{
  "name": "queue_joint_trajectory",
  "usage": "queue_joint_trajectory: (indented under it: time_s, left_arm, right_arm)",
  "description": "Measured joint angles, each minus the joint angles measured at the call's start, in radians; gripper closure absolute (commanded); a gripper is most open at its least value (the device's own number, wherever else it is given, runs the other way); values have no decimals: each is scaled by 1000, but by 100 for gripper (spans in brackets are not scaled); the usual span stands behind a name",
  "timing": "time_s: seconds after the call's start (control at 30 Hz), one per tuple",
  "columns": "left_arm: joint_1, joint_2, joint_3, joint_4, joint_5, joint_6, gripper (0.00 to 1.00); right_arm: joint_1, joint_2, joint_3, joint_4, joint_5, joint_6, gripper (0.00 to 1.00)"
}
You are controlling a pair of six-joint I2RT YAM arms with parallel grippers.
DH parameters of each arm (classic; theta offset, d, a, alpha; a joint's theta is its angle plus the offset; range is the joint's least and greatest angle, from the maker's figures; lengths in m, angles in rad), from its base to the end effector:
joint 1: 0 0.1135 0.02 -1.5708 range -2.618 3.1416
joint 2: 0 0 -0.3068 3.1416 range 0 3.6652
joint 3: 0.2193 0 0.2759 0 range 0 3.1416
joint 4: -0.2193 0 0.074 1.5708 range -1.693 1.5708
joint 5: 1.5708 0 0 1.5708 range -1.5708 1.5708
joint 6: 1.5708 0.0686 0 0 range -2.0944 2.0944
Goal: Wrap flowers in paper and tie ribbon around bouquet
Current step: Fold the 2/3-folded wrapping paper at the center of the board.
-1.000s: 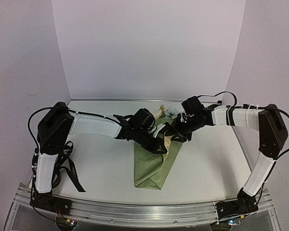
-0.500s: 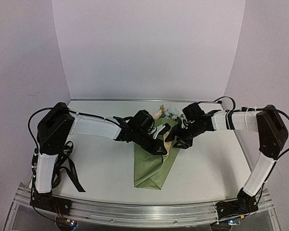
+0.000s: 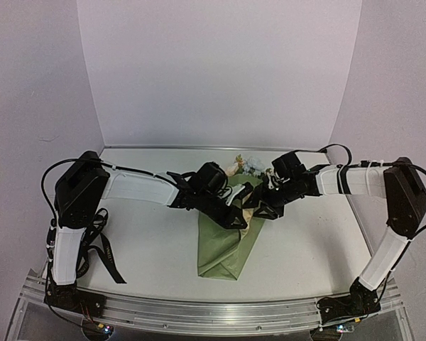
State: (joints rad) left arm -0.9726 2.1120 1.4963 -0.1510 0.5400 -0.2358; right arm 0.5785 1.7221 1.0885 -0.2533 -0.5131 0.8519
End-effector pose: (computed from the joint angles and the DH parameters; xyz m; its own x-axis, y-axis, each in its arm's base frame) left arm 0.2683 -0.4564 0.1778 -0.5942 0.5161 -0.6169 0.8006 0.3061 -0.5151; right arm 0.3193 0.2487 0.2020 -0.9813 0.1422 -0.1298 0.0037 0.6876 0.7260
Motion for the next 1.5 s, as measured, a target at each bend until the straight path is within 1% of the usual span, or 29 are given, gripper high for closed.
queue_joint_trajectory:
  time_s: [0.1, 0.17, 0.23, 0.3, 0.33, 0.37, 0.47, 0.57, 0.6, 0.73, 0.83, 0.93, 1.03, 1.13, 1.23, 1.33, 1.5]
  left_arm:
    - [0, 0, 0, 2, 0, 3, 99]
    - [0, 0, 0, 3, 0, 3, 94]
    - [0, 0, 0, 5, -1, 3, 88]
    - [0, -1, -1, 7, -3, -1, 76]
    - [0, -2, -2, 10, -6, -3, 70]
    - [0, -4, -7, 15, -13, -6, 67]
    - [0, -30, -39, 26, -34, -16, 63]
    - [0, -97, -109, 30, -61, -32, 62]
    - [0, -126, -135, 30, -70, -36, 63]
    - [0, -262, -263, 44, -97, -56, 73]
    - [0, -328, -354, 56, -98, -57, 81]
    - [0, -334, -431, 66, -90, -67, 86]
    - [0, -315, -495, 64, -76, -78, 88]
    - [0, -284, -521, 64, -67, -81, 88]
    - [-1, -260, -527, 67, -60, -87, 89]
    - [-2, -246, -528, 84, -52, -96, 89]
    - [-5, -240, -528, 105, -41, -105, 89]
  right_arm:
    - [0, 7, 0, 10, -6, 12, 78]
    - [0, 9, 0, 16, -8, 17, 86]
    - [0, 10, 0, 20, -10, 19, 93]
    - [0, 10, 0, 21, -10, 19, 99]
    - [0, 10, 0, 21, -9, 21, 100]
    - [0, 11, 0, 21, -9, 18, 100]
    - [0, 11, 0, 22, -9, 13, 100]
    - [-1, 12, 0, 22, -9, 4, 100]
    - [-1, 12, 0, 22, -9, 0, 100]
    - [-2, 13, 0, 22, -6, -26, 100]
    - [-2, 14, 0, 21, -5, -43, 100]
    - [-2, 16, 0, 22, -4, -53, 100]
    - [-2, 19, 0, 21, -1, -62, 99]
    - [-2, 19, 0, 18, 0, -67, 89]
    - [-2, 19, 0, 4, 1, -73, 75]
    - [0, 12, -2, -34, 8, -87, 68]
    - [25, -78, -23, -146, 37, -117, 63]
